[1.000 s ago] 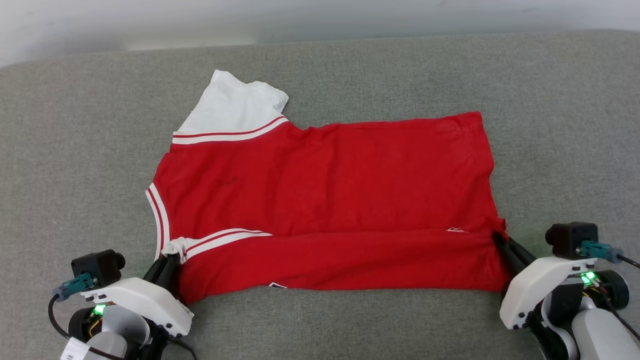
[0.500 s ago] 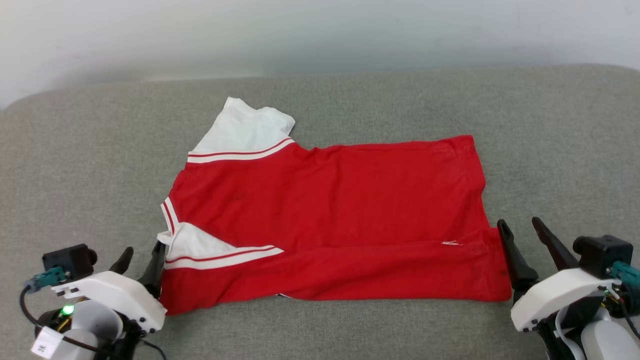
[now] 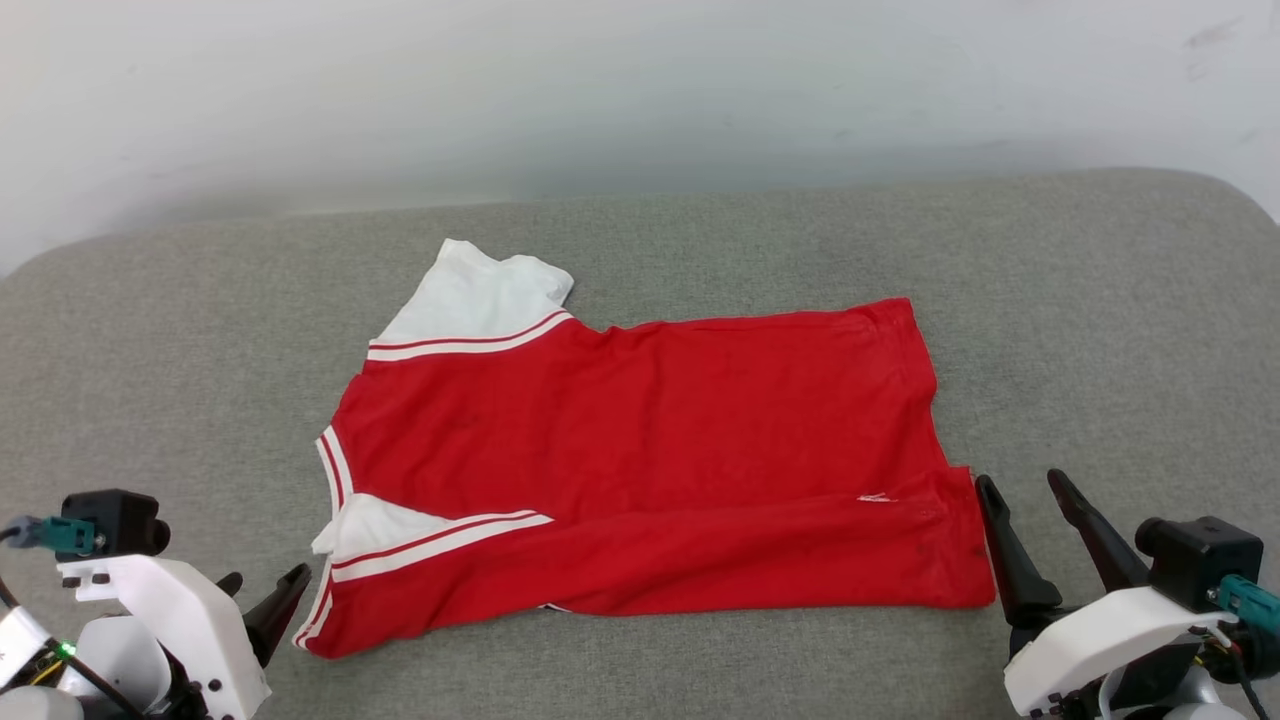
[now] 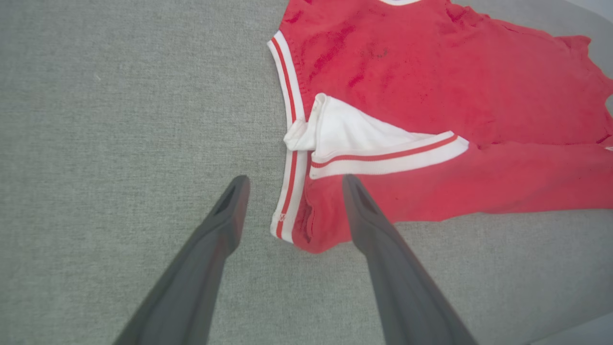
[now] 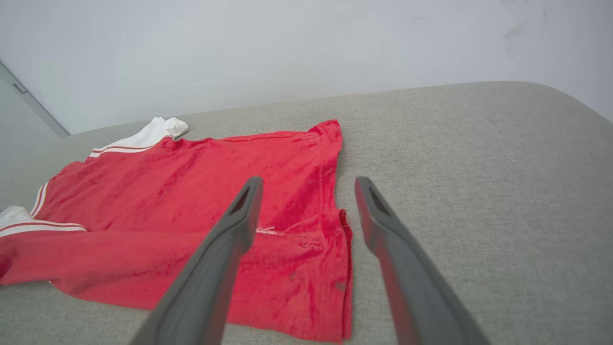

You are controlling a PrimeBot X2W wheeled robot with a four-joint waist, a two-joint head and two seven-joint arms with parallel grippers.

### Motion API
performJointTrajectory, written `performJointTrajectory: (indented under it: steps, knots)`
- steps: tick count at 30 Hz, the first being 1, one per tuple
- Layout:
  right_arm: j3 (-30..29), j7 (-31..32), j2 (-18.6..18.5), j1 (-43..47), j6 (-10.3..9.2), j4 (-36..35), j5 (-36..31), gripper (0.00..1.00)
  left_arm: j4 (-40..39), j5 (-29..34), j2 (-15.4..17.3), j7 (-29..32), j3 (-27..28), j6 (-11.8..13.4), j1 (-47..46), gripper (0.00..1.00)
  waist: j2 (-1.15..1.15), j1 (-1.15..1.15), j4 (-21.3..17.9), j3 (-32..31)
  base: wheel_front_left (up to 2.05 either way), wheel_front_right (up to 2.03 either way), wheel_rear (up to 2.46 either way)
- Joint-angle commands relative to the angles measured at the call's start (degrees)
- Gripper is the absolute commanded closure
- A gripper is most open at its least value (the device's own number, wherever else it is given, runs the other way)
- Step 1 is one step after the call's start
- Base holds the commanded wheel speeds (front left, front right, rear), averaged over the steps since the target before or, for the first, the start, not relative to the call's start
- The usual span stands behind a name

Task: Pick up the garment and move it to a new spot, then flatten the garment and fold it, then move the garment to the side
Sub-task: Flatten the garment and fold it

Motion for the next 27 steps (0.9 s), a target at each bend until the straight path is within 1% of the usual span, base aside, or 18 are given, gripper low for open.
performJointTrajectory:
  steps: [1, 4, 5, 11, 17, 18, 19, 20, 21, 22, 24, 27]
  knots:
    - [0.1, 0.2, 0.3, 0.2, -0.02, -1.2, -0.6, 0.00, -1.1, -0.6, 0.5, 1.3, 0.0, 0.6, 0.6, 0.00, 0.00, 0.00, -0.6, 0.7, 0.00, 0.00, 0.00]
    - [0.2, 0.6, 0.9, -0.1, -0.02, -3.2, -0.9, 0.00, -2.2, -1.5, 1.0, 4.0, -0.2, 1.8, 1.1, 0.00, 0.00, 0.00, -1.6, 2.2, 0.00, 0.00, 0.00]
    - [0.4, 0.8, 1.0, -0.5, -0.03, -3.8, -1.0, 0.00, -2.1, -2.3, 0.7, 4.8, -0.2, 2.0, 1.3, 0.00, 0.00, 0.00, -2.1, 2.9, 0.00, 0.00, 0.00]
    - [0.8, 0.6, 1.7, -1.4, -0.02, -5.2, -0.8, 0.00, 2.0, -4.6, 0.0, 8.4, -0.9, 3.4, 1.4, 0.00, 0.00, 0.00, -3.9, 5.7, 0.00, 0.00, 0.00]
    - [0.1, 0.4, 2.0, -2.0, -0.02, -5.0, -0.3, 0.00, 5.6, -6.8, -2.2, 10.6, -2.2, 2.7, 0.3, 0.00, 0.00, 0.00, -4.6, 7.5, 0.00, 0.00, 0.00]
    - [-0.1, 0.4, 2.0, -2.0, -0.02, -5.0, -0.1, 0.00, 6.2, -6.9, -2.4, 11.0, -2.6, 2.7, 0.4, 0.05, 0.00, 0.00, -4.7, 7.6, 0.00, 0.00, 0.00]
    - [-0.1, 0.4, 2.0, -2.0, -0.02, -5.0, -0.1, 0.00, 6.2, -6.9, -2.4, 11.0, -2.6, 2.7, 0.4, 0.05, 0.00, 0.00, -4.7, 7.6, 0.00, 0.00, 0.00]
    - [-0.4, 0.4, 1.9, -2.1, -0.02, -5.0, 0.0, 0.00, 6.9, -7.6, -3.0, 11.7, -3.0, 2.7, 0.3, 0.55, 0.00, 0.00, -4.8, 7.8, 0.00, 0.00, 0.00]
    - [-0.7, 0.5, 1.9, -2.1, -0.02, -5.0, 0.1, 0.00, 7.5, -7.9, -3.5, 12.4, -3.5, 2.6, 0.3, 0.66, 0.00, 0.00, -4.9, 7.9, 0.00, 0.00, 0.00]
    - [-1.1, 0.7, 1.8, -2.3, -0.03, -5.0, 0.1, 0.00, 7.9, -8.1, -3.8, 12.6, -3.9, 2.4, 0.3, 1.00, 0.00, 0.00, -5.0, 8.0, 0.00, 0.00, 0.00]
    - [-1.8, 1.1, 1.7, -2.4, -0.02, -5.1, 0.5, 0.00, 8.6, -8.5, -4.8, 12.4, -4.3, 2.0, 0.0, 1.00, 0.00, 0.00, -5.0, 8.0, 0.00, 0.00, 0.00]
    - [-3.3, 2.6, 1.3, -1.9, -0.02, -4.9, 1.4, 0.00, 8.8, -7.8, -4.9, 10.8, -4.2, 1.1, -0.8, 1.00, 0.00, 0.00, -4.8, 7.6, 0.00, 0.00, 0.00]
